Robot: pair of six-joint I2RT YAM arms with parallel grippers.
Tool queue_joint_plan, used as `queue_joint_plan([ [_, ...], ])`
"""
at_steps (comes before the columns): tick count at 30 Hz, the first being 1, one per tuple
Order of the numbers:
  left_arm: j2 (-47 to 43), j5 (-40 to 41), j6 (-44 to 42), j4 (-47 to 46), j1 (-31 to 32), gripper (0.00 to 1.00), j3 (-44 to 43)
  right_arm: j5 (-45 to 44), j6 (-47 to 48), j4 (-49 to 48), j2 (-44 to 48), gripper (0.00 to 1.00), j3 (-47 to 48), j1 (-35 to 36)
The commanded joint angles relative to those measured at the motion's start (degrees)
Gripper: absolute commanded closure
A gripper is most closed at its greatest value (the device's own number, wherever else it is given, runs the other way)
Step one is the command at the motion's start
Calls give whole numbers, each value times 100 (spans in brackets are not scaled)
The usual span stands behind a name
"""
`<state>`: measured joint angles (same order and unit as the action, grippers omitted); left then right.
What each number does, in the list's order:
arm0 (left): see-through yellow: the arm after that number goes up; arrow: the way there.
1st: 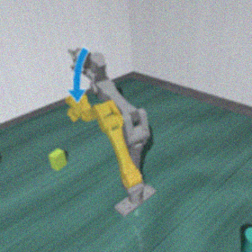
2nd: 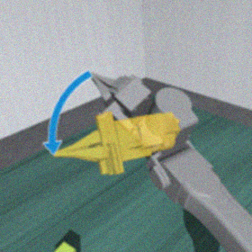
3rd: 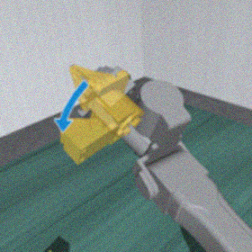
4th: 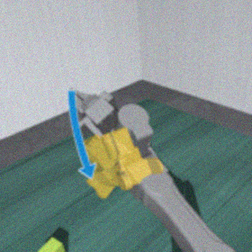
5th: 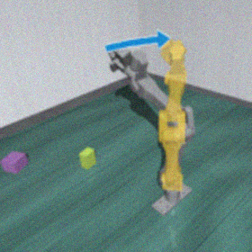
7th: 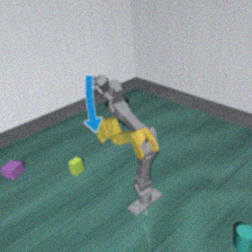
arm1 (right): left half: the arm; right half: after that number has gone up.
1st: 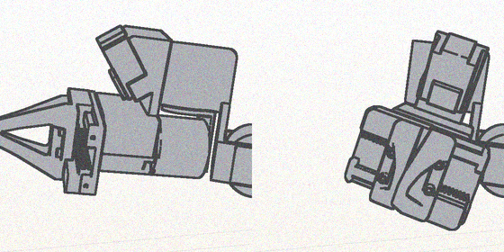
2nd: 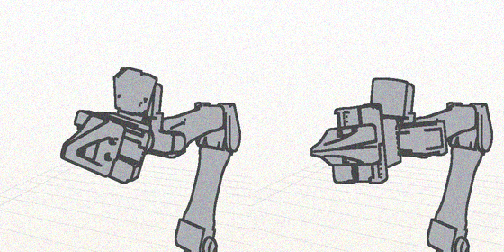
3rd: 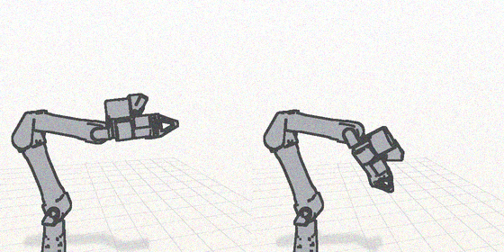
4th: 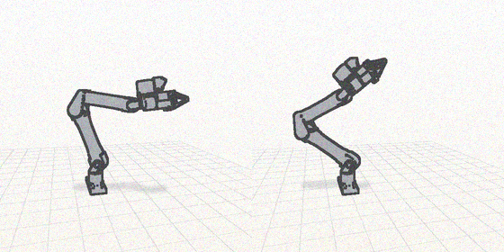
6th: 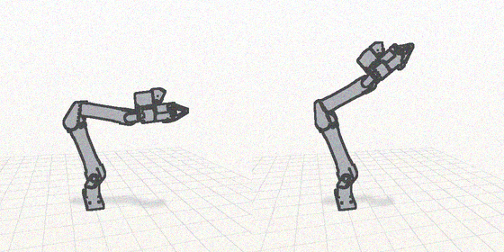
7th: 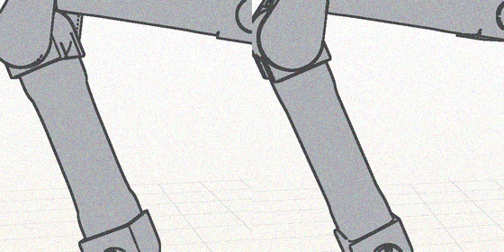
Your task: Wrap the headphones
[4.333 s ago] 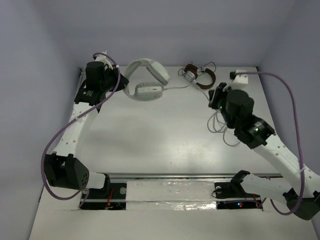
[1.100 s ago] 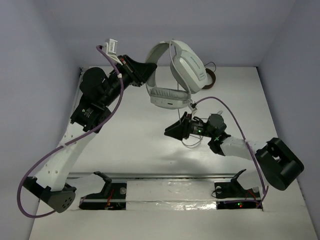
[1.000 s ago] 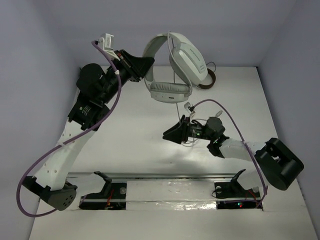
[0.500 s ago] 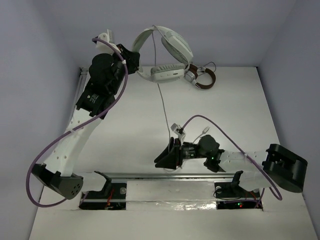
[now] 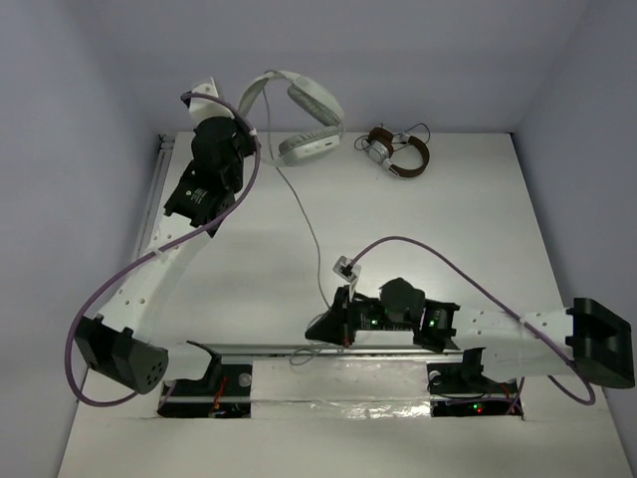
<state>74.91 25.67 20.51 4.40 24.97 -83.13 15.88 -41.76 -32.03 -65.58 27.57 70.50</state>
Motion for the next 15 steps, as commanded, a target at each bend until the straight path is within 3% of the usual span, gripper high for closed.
queue_joint_plan([
  [1,-144,534,-47,-686,-27,100,411,-1041,510,2222,502,100,1107,244],
  [3,-4,675,-204,-695,25,100,665,-1516,809,3433,756,100,1556,315],
  [5,206,868,-345,-652,112,100,763,-1875,1080,4026,906,100,2110,315],
  [9,708,1054,-574,-169,508,100,431,-2658,1556,5624,916,100,3208,315],
  [15,1174,1520,-1040,113,1115,100,297,-3591,2180,6646,854,100,4535,315],
])
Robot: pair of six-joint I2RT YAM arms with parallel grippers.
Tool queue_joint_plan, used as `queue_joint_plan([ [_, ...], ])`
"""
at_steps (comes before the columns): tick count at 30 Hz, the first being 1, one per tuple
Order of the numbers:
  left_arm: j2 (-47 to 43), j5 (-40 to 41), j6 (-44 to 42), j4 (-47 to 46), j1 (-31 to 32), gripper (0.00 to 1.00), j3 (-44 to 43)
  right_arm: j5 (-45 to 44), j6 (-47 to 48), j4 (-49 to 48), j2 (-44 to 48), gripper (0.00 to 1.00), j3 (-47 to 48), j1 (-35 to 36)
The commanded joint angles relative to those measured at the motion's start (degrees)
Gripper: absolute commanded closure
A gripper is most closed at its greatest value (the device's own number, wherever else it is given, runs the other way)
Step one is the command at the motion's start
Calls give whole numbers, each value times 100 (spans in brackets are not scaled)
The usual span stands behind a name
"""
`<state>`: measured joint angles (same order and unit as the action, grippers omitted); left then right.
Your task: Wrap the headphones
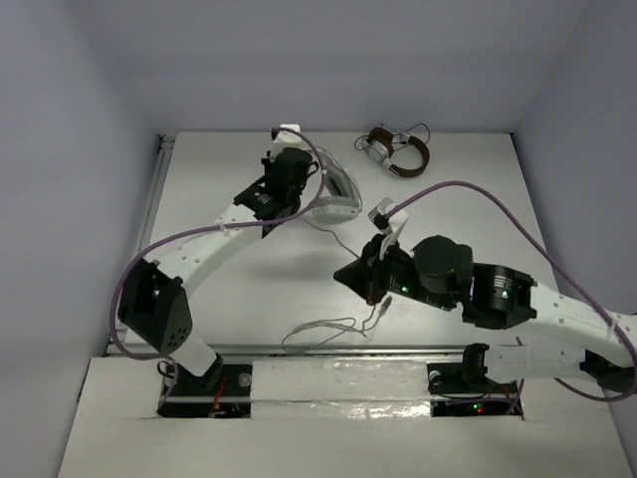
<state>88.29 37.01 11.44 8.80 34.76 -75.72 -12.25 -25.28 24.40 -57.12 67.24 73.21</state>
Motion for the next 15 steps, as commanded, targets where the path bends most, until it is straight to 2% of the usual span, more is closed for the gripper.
queue_joint_plan([
  [1,-154,316,-151,-265,214,100,-443,-935,576,1101,17,100,684,44],
  [5,-259,-123,-107,25,320,100,-505,-1936,778,1453,52,100,984,44],
  [8,-548,-536,-28,166,321,100,-400,-2367,814,1453,166,100,905,44],
  [15,-1244,-1837,-72,622,321,100,109,-3177,1077,735,202,100,387,-333],
])
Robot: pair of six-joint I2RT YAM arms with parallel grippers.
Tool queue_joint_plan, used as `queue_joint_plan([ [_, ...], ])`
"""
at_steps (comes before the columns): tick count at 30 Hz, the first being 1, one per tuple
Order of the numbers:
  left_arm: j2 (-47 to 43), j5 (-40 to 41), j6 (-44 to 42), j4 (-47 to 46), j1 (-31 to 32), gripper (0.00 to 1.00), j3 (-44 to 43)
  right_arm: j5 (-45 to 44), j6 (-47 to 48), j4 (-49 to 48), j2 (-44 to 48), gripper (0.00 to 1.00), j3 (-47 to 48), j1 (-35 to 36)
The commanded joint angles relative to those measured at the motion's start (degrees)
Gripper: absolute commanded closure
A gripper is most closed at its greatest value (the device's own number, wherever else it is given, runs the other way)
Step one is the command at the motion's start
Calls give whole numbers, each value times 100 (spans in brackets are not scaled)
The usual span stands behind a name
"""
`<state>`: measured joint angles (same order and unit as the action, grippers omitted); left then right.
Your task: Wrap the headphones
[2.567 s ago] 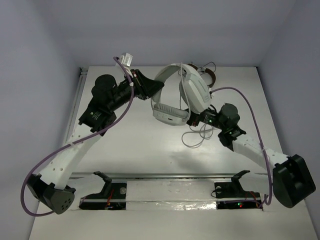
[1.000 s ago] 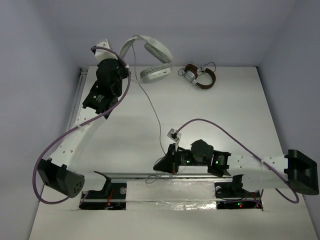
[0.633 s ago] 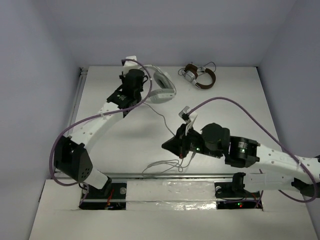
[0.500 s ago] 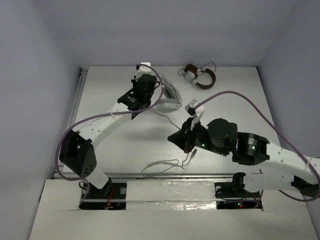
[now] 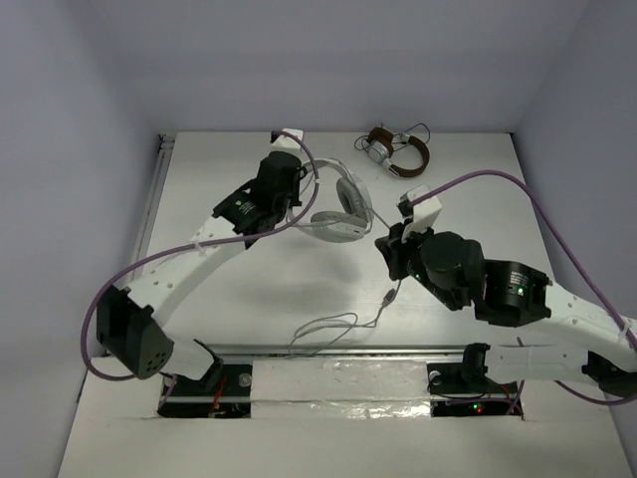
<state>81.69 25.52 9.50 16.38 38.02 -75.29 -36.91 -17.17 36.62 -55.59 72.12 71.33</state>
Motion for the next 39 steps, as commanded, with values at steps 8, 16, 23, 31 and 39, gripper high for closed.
queue_joint_plan([
  [8,-1189,-1769,-35,366,-5,100,374,-977,750,-1008,-232,100,-84,-971],
  [16,-1665,-2076,43,322,-5,100,559,-713,952,-1482,-347,100,-320,-1796],
  [23,-1841,-2710,175,401,-66,100,269,-326,803,-2079,-373,100,-795,-2316],
  [31,-1902,-2992,368,331,-67,100,-82,605,452,-2844,-312,100,-1444,-2484],
  [39,-1859,-2693,527,357,-119,100,-951,1326,-155,-4179,241,100,-2605,-2484],
])
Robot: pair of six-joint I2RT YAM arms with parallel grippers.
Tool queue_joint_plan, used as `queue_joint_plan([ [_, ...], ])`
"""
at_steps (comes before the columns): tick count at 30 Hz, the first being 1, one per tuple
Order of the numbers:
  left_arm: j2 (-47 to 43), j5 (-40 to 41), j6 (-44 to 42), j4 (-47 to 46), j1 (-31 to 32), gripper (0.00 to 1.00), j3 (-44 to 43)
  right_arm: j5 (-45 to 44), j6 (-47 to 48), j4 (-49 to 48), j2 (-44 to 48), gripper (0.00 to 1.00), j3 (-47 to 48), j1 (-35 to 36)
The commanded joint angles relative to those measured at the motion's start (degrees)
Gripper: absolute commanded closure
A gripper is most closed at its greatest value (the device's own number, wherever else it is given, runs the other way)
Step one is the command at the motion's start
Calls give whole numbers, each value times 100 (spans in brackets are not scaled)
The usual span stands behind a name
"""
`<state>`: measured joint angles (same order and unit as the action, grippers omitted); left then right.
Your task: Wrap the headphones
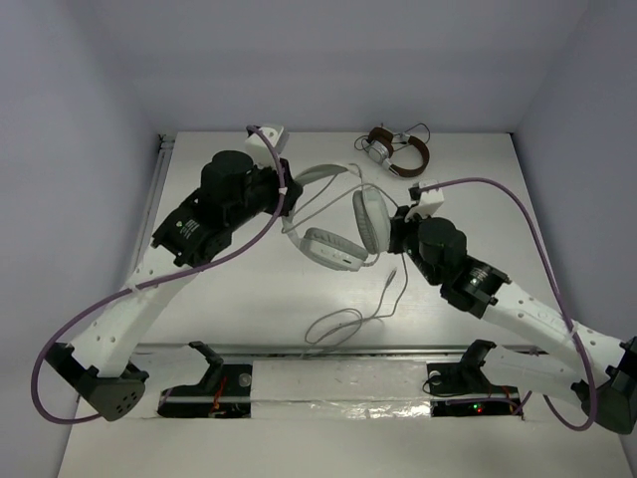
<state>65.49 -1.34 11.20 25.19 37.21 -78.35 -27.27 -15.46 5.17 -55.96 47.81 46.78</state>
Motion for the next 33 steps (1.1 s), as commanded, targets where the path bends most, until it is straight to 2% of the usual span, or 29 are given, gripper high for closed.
queue_joint_plan([
  [1,-195,63,356,-498,-39,100,-725,380,-378,-1105,296,100,-280,-29],
  [5,-151,328,269,-506,-39,100,-954,363,-414,-1343,384,100,-422,-29],
  [14,-326,-103,145,-700,-39,100,-682,362,-62,-1334,481,100,-141,-135],
  [19,-406,-409,303,-902,-39,100,-804,836,-316,-1763,534,100,-474,-135],
  [22,-239,-647,557,-867,-39,100,-1024,1591,-606,-2438,709,100,-878,-135],
  [28,-28,-1060,831,-999,-39,100,-1279,1892,-800,-3266,526,91,-1309,-135],
  [33,51,-1201,1129,-1235,-39,100,-1324,1891,-1019,-3838,244,78,-1476,-135],
])
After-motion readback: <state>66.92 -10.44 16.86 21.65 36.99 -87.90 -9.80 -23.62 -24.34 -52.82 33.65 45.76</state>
